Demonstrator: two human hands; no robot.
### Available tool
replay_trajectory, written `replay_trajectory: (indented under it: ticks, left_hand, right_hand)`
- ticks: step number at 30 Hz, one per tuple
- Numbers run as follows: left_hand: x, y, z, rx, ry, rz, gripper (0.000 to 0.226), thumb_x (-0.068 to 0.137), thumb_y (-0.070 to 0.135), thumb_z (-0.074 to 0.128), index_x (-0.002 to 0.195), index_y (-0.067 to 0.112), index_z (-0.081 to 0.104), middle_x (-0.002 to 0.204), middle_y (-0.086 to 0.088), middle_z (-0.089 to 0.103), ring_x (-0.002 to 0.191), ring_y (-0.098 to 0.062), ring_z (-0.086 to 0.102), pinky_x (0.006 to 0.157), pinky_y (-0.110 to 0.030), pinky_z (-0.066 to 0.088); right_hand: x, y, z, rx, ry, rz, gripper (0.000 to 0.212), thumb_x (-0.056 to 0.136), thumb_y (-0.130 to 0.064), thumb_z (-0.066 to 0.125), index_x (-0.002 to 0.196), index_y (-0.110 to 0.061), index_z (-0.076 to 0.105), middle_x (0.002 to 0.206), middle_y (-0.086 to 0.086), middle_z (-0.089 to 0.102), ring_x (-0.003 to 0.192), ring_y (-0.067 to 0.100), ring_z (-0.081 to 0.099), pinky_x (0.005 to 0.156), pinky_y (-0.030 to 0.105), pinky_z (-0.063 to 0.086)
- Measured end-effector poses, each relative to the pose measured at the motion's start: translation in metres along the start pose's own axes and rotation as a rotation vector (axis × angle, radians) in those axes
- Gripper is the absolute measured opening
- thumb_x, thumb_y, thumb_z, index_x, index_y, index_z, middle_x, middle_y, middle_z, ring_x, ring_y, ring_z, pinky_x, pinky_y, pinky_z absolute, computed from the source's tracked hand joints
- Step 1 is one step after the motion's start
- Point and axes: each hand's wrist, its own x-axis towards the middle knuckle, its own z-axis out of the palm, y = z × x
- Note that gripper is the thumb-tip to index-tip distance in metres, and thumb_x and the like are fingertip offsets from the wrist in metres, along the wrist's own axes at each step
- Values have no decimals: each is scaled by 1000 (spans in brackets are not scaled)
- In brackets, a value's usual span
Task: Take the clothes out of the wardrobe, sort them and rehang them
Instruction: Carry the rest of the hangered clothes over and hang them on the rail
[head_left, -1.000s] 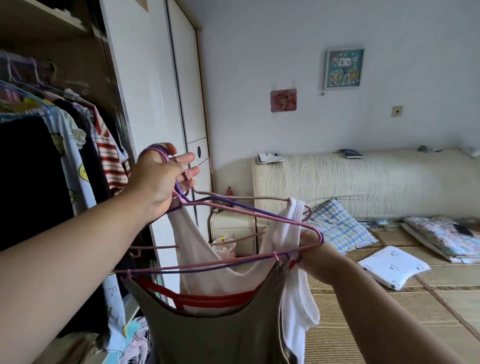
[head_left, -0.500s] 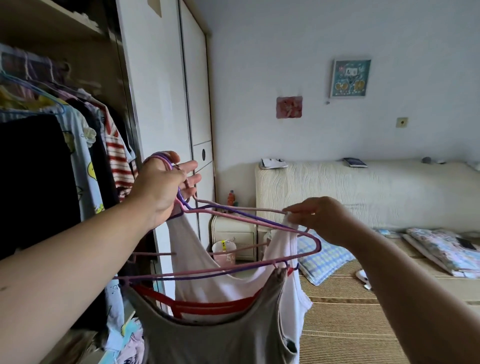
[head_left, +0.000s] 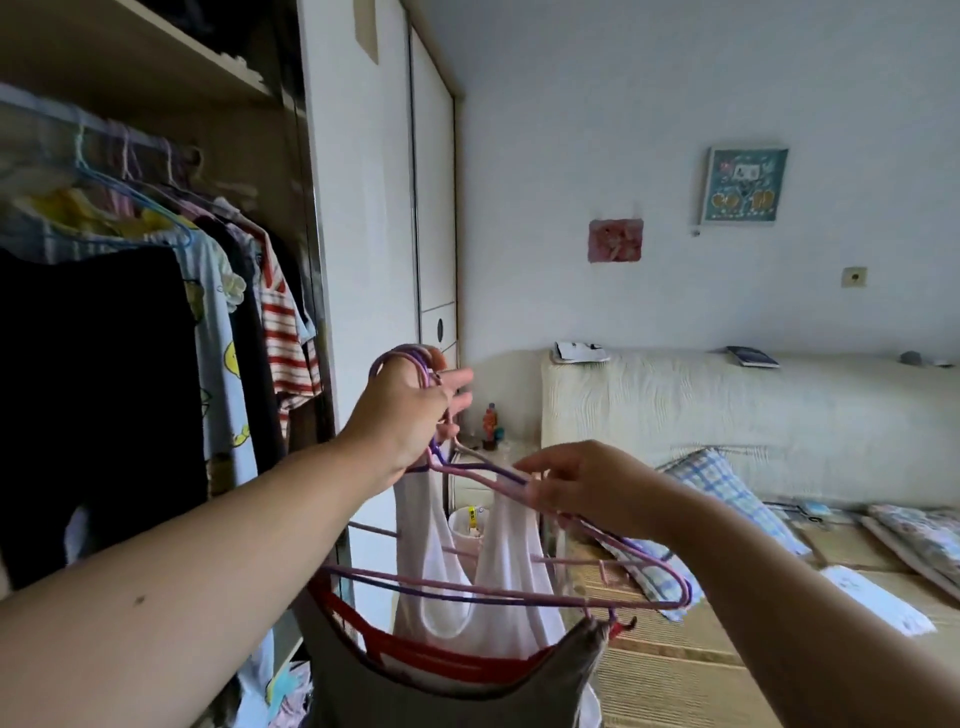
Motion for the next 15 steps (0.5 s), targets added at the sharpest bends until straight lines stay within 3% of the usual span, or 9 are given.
replay_trajectory:
  ticks: [3, 6, 8, 11, 15]
  left_hand:
    - [17, -6, -20, 24, -36, -22, 29, 96, -6, 35, 87, 20, 45, 120, -6, 64, 86, -13, 67, 55, -21, 48]
    - [36, -8, -34, 95, -86, -33, 26, 97, -5, 33, 98, 17, 46, 124, -5, 62, 90, -15, 66, 61, -23, 49]
    - [52, -8, -48, 151, -96, -12, 24, 97, -5, 34, 105, 15, 45, 126, -4, 61, 94, -16, 65, 60, -23, 49]
    - [76, -4, -75, 195, -88, 7, 25, 97, -5, 34, 99, 18, 45, 123, -4, 60, 96, -15, 63, 59, -23, 47]
    - [106, 1, -109, 210, -42, 3, 27, 97, -4, 35, 93, 21, 46, 112, 1, 61, 94, -16, 66, 55, -22, 44]
  right_hand:
    - [24, -4, 13, -56, -53, -10, 10, 76, -53, 66, 79, -46, 60, 71, -25, 63, 59, -10, 55, 55, 13, 41]
    - [58, -17, 32, 42, -129, -59, 23, 79, -47, 68, 90, -60, 52, 89, -18, 66, 77, -6, 60, 68, 13, 47]
    - [82, -25, 46, 10, -167, -88, 21, 84, -41, 65, 98, -52, 54, 82, -17, 68, 68, -5, 58, 63, 11, 47]
    - [117, -31, 57, 25, -129, -94, 5, 86, -38, 63, 88, -34, 63, 71, -18, 66, 62, -7, 58, 60, 11, 43]
    - [162, -43, 65, -64, -106, -128, 8, 87, -40, 61, 80, -35, 61, 68, -17, 63, 61, -5, 56, 58, 14, 42]
